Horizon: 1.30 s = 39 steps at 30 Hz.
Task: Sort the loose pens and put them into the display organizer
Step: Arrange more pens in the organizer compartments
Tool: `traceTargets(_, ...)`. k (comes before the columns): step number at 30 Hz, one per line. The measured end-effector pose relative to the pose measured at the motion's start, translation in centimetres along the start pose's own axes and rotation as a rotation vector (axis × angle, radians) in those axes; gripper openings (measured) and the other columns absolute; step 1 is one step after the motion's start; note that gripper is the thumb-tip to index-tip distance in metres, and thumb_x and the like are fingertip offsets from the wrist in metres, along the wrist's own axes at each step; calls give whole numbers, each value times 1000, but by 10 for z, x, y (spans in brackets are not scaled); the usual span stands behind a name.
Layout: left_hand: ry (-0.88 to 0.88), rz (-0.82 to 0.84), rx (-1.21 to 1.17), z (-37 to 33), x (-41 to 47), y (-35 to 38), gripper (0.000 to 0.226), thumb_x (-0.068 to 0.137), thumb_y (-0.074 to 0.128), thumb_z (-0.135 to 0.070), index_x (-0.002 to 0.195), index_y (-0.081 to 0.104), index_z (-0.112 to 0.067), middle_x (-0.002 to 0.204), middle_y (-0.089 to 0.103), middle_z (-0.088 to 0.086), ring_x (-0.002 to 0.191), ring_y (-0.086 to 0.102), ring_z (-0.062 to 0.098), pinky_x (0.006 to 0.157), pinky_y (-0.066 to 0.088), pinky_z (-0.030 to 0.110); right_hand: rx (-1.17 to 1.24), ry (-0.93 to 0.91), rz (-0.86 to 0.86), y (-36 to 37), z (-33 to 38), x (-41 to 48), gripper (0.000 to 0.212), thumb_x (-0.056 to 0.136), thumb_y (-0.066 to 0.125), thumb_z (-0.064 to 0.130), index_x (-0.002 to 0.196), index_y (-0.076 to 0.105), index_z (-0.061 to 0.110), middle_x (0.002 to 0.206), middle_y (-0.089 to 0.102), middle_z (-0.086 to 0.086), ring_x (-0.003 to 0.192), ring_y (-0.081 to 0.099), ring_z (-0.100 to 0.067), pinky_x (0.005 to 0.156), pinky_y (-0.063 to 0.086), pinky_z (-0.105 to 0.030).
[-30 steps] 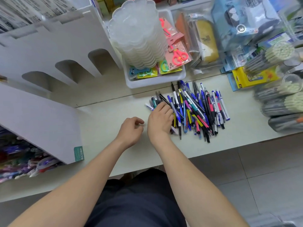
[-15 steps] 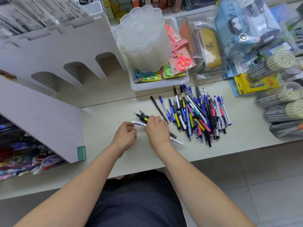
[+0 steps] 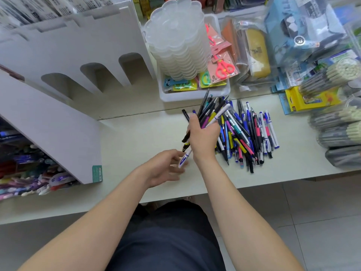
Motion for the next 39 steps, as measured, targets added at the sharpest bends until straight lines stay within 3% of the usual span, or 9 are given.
traceTargets(3, 3, -39, -370, -5, 1, 13, 45, 103, 44, -34, 120, 63, 3, 107, 73, 24, 96, 69, 38, 112, 47, 50, 39, 38, -51, -8, 6, -11, 36, 96, 76, 24, 78, 46, 16, 65, 51, 1, 49, 48, -8, 52, 48, -29)
traceTargets(8, 133, -120, -644, -39, -14, 28, 57, 114, 33, -41, 128, 63, 5, 97, 77, 18, 87, 72, 31, 90, 55, 41, 148, 67, 12, -1, 11, -34, 25, 92, 81, 15, 84, 57, 16, 70, 66, 2, 63, 67, -14, 63, 58, -35)
traceTargets(15, 402, -178, -143, -80, -54, 13, 71, 96, 36, -74, 116, 80, -22, 118, 75, 1, 103, 66, 20, 100, 46, 44, -116, -123, 278, 9, 37, -48, 13, 99, 67, 24, 112, 67, 23, 90, 75, -1, 80, 74, -16, 75, 62, -40)
traceTargets(20, 624, -48, -93, -102, -95, 18, 60, 92, 70, -56, 129, 67, -8, 101, 68, 23, 80, 61, 32, 52, 41, 35, -398, -156, 606, 18, 67, -80, 57, 96, 68, 25, 134, 27, 35, 96, 72, 4, 54, 72, -24, 60, 62, -53)
traceTargets(23, 584, -59, -141, -98, -112, 14, 50, 90, 81, -31, 122, 63, 3, 87, 68, 19, 65, 61, 34, 47, 43, 34, -351, -121, 703, 26, 81, -104, 108, 92, 68, 14, 158, -9, 52, 99, 72, 9, 48, 64, -21, 43, 51, -34)
traceTargets(26, 547, -7, -209, -91, -130, 7, 26, 98, 73, -28, 106, 69, -4, 80, 64, 22, 56, 57, 33, 44, 43, 32, -367, -121, 761, 30, 93, -122, 119, 90, 70, 12, 158, -19, 53, 97, 72, 1, 48, 63, -16, 44, 49, -28)
traceTargets(32, 523, -128, -385, -80, -151, -36, 36, 105, 62, -43, 83, 61, -15, 90, 76, 7, 66, 68, 26, 54, 50, 31, -124, -5, 899, 45, 99, -150, 88, 92, 71, 13, 159, 24, 45, 121, 72, -13, 79, 74, -36, 67, 62, -45)
traceTargets(35, 620, -162, -559, -83, -169, -60, 36, 107, 61, -40, 85, 61, -12, 96, 77, 9, 83, 71, 27, 77, 57, 40, 32, -31, 684, 53, 95, -156, 38, 101, 53, 35, 139, 54, 32, 111, 74, -17, 72, 74, -44, 55, 60, -44)
traceTargets(39, 754, -154, -716, -79, -199, -80, 27, 105, 65, -28, 90, 59, -6, 78, 72, 8, 87, 71, 27, 94, 59, 44, -39, -69, 352, 80, 75, -180, 28, 92, 39, 43, 104, 64, 43, 105, 74, -5, 89, 73, -31, 63, 56, -39)
Point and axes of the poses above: each hand's wrist, its own x-axis towards the middle knuckle, its own y-axis out of the palm, z = x × y, the point moved 7 cm from there along x, towards the middle knuckle
